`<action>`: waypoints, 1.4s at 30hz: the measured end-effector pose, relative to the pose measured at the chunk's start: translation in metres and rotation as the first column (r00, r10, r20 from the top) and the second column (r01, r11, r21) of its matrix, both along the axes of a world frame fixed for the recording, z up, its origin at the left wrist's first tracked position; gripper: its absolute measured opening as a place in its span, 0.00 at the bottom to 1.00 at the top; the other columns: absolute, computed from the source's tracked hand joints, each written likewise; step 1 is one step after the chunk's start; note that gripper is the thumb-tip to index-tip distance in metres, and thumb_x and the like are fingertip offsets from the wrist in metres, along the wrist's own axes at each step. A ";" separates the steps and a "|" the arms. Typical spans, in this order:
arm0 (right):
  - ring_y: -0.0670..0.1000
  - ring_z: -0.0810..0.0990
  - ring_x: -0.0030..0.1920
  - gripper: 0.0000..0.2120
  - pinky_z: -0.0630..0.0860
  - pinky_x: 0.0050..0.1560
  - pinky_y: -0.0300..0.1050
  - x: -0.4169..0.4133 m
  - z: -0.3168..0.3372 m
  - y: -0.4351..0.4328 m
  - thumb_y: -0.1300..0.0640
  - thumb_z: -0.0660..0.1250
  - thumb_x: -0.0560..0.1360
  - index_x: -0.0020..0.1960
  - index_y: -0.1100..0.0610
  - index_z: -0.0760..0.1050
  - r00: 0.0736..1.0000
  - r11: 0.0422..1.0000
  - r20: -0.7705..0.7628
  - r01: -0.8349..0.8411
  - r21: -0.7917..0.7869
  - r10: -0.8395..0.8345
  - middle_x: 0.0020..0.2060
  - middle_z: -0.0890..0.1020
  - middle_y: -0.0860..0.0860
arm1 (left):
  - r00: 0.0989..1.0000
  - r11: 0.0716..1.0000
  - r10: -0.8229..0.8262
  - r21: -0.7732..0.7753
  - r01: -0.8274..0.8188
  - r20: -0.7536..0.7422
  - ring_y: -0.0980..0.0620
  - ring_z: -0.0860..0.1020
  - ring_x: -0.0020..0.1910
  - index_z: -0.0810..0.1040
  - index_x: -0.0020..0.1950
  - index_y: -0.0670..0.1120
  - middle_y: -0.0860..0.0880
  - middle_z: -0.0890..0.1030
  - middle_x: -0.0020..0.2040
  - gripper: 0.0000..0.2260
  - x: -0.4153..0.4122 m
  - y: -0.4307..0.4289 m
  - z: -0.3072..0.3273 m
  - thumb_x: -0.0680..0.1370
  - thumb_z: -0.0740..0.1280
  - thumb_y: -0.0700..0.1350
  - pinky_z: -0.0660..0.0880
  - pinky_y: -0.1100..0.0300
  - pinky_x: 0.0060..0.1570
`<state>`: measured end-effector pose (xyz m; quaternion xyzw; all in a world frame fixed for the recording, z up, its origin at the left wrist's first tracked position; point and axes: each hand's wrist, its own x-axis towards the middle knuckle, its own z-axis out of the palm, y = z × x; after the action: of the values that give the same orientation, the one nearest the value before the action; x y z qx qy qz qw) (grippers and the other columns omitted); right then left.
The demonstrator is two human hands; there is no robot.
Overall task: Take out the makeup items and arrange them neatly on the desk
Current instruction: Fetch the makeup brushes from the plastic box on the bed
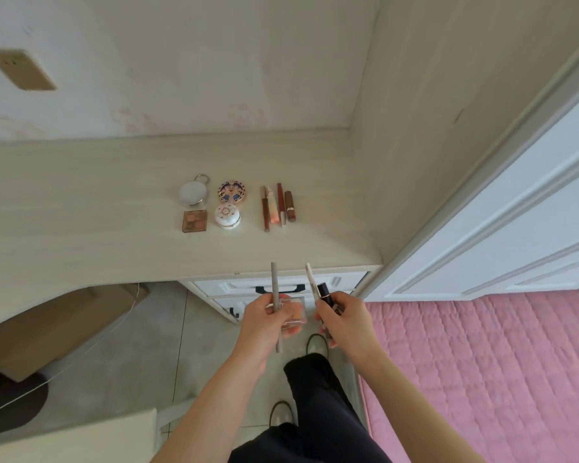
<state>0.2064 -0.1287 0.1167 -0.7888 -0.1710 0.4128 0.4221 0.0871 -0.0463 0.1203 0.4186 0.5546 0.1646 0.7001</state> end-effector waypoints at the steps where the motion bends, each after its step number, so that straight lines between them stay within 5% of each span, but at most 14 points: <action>1: 0.45 0.76 0.25 0.05 0.75 0.26 0.42 0.009 -0.001 0.009 0.58 0.65 0.75 0.42 0.58 0.77 1.000 1.000 -0.011 -0.003 -0.004 0.003 0.32 0.81 0.53 | 1.000 1.000 -0.003 -0.004 0.003 -0.013 0.44 0.84 0.44 0.78 0.53 0.39 0.40 0.83 0.49 0.07 0.010 0.009 -0.004 0.75 0.69 0.37 0.80 0.58 0.38; 16: 0.50 0.80 0.30 0.06 0.76 0.26 0.40 0.121 -0.028 0.113 0.58 0.63 0.74 0.41 0.57 0.77 1.000 0.992 0.007 -0.009 -0.127 0.010 0.31 0.81 0.55 | 0.978 0.994 -0.075 0.067 0.089 -0.195 0.48 0.84 0.37 0.79 0.53 0.37 0.42 0.84 0.45 0.06 0.142 0.116 -0.044 0.78 0.66 0.38 0.81 0.57 0.36; 20: 0.51 0.80 0.31 0.06 0.78 0.28 0.41 0.137 -0.039 0.132 0.58 0.63 0.74 0.42 0.57 0.78 0.999 0.987 -0.024 0.021 -0.159 -0.025 0.34 0.82 0.57 | 0.937 0.968 -0.143 0.152 0.200 -0.320 0.49 0.80 0.36 0.81 0.45 0.41 0.42 0.82 0.40 0.05 0.161 0.134 -0.053 0.77 0.67 0.42 0.81 0.56 0.37; 24: 0.53 0.81 0.32 0.05 0.81 0.30 0.46 0.149 -0.049 0.150 0.59 0.64 0.74 0.41 0.56 0.78 0.999 0.983 0.000 0.050 -0.176 -0.051 0.33 0.83 0.55 | 0.878 0.934 -0.188 0.197 0.299 -0.440 0.53 0.70 0.30 0.74 0.35 0.47 0.51 0.72 0.30 0.11 0.173 0.148 -0.060 0.78 0.66 0.43 0.63 0.68 0.24; 27: 0.53 0.82 0.32 0.06 0.82 0.32 0.49 0.154 -0.055 0.163 0.58 0.64 0.74 0.41 0.57 0.78 0.998 0.979 0.005 0.060 -0.192 -0.061 0.32 0.82 0.54 | 0.860 0.915 -0.229 0.200 0.350 -0.456 0.53 0.70 0.29 0.74 0.33 0.46 0.51 0.72 0.30 0.11 0.181 0.158 -0.068 0.77 0.66 0.42 0.61 0.69 0.24; 35: 0.53 0.82 0.28 0.04 0.82 0.36 0.55 0.163 -0.069 0.189 0.57 0.65 0.72 0.41 0.55 0.78 0.998 0.961 0.055 0.050 -0.273 -0.036 0.30 0.82 0.53 | 0.848 0.916 -0.198 0.215 0.338 -0.492 0.55 0.66 0.26 0.72 0.33 0.43 0.51 0.69 0.29 0.11 0.191 0.172 -0.080 0.76 0.66 0.41 0.60 0.67 0.24; 42: 0.51 0.81 0.30 0.05 0.82 0.38 0.54 0.166 -0.076 0.206 0.56 0.66 0.71 0.46 0.52 0.77 0.990 0.944 0.134 0.010 -0.328 0.036 0.36 0.81 0.50 | 0.843 0.919 -0.163 0.232 0.318 -0.512 0.55 0.72 0.31 0.75 0.41 0.42 0.49 0.76 0.35 0.05 0.197 0.171 -0.074 0.77 0.64 0.40 0.63 0.67 0.27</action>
<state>0.3721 0.0778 0.0409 -0.8736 -0.1337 0.3828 0.2693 0.2838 0.1252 0.0460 0.6171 0.6211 0.0490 0.4806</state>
